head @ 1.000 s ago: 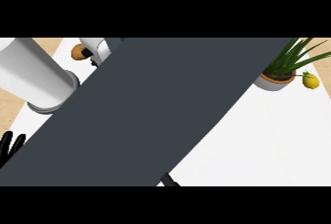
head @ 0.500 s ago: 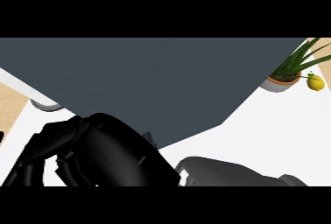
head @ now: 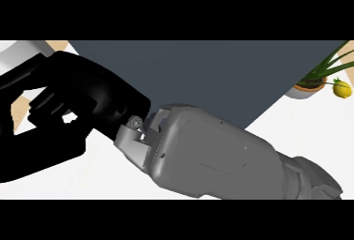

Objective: Pick up the wine, place it into the cabinet and close the cabinet

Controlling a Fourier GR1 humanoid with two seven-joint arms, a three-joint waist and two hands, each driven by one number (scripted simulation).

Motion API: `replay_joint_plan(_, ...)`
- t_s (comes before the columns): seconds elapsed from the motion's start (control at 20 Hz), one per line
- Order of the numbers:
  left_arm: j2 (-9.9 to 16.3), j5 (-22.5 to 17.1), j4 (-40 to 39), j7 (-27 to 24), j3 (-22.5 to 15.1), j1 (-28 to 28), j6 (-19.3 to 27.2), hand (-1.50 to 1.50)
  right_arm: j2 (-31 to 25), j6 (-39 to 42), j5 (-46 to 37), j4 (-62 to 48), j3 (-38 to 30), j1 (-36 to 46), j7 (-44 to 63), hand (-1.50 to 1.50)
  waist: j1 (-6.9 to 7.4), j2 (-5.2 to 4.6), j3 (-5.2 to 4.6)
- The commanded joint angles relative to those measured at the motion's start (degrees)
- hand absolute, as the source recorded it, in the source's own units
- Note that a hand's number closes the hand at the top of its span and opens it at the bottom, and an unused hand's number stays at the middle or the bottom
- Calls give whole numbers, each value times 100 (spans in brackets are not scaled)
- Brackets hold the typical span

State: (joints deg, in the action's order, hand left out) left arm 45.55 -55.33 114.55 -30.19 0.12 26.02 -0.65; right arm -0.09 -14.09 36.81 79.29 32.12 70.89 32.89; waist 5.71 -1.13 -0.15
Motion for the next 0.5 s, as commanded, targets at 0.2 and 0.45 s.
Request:
replay_joint_plan(0.2,92,-302,-322,158,513,-125,-267,-150,9,1390,1500,-1963,-362,421,-536,150,-90,10,-3)
replay_joint_plan(0.45,101,-406,-257,265,774,60,-342,-150,-278,1725,629,-2913,-791,510,-1504,150,-265,34,8)
